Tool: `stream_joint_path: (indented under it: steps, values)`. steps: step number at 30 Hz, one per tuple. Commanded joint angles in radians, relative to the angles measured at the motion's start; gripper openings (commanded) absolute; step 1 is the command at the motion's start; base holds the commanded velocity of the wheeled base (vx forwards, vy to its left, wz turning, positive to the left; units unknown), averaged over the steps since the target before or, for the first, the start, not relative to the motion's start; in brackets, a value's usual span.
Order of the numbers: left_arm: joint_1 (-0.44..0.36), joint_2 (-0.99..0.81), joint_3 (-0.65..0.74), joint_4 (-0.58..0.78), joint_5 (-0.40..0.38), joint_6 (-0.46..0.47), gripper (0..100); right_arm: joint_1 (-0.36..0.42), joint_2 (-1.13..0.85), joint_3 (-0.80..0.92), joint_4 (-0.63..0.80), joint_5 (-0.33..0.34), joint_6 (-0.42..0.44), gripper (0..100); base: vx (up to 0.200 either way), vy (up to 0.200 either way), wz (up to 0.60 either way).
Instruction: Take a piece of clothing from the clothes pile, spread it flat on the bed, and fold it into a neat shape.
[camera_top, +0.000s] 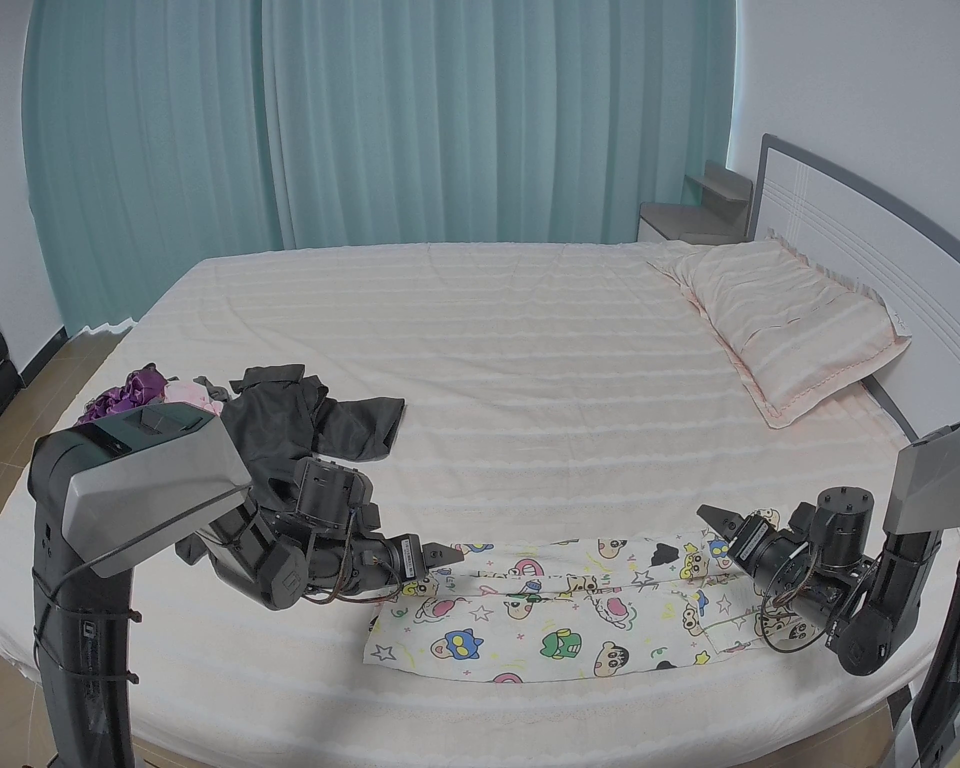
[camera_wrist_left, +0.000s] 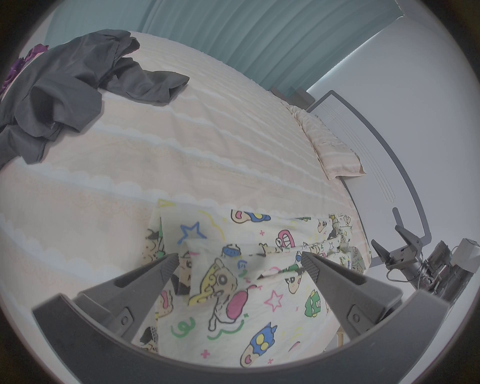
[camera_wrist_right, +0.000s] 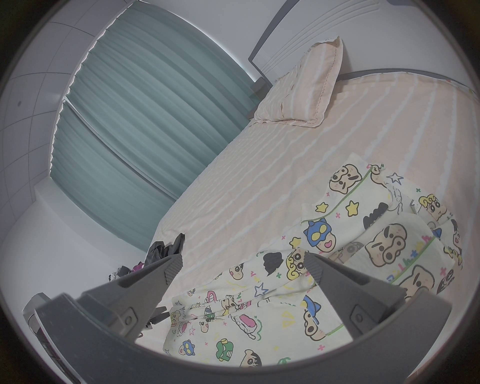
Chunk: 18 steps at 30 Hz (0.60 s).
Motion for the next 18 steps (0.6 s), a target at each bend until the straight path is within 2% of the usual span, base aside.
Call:
stream_joint_path:
  steps: [1, 4, 5, 14, 18]
  values:
    - [-0.001, 0.031, -0.034, 0.002, 0.001, -0.002, 100, 0.001, 0.003, 0.000, -0.012, 0.000, 0.001, 100, 0.000, 0.000, 0.00]
    - [-0.009, 0.038, -0.036, 0.013, 0.001, 0.000, 100, -0.001, 0.004, 0.000, -0.012, 0.000, 0.001, 100, 0.000, 0.000, 0.00]
    - [-0.012, 0.038, -0.036, 0.022, 0.001, 0.000, 0, -0.001, 0.004, 0.000, -0.012, 0.000, 0.001, 100, 0.000, 0.000, 0.00]
    - [-0.010, 0.022, -0.021, 0.023, 0.054, 0.003, 0, 0.001, 0.003, 0.000, -0.012, 0.000, 0.001, 100, 0.000, 0.000, 0.00]
    - [-0.009, -0.047, 0.041, 0.016, 0.060, 0.004, 0, 0.001, 0.003, 0.000, -0.012, 0.000, 0.001, 100, 0.000, 0.000, 0.00]
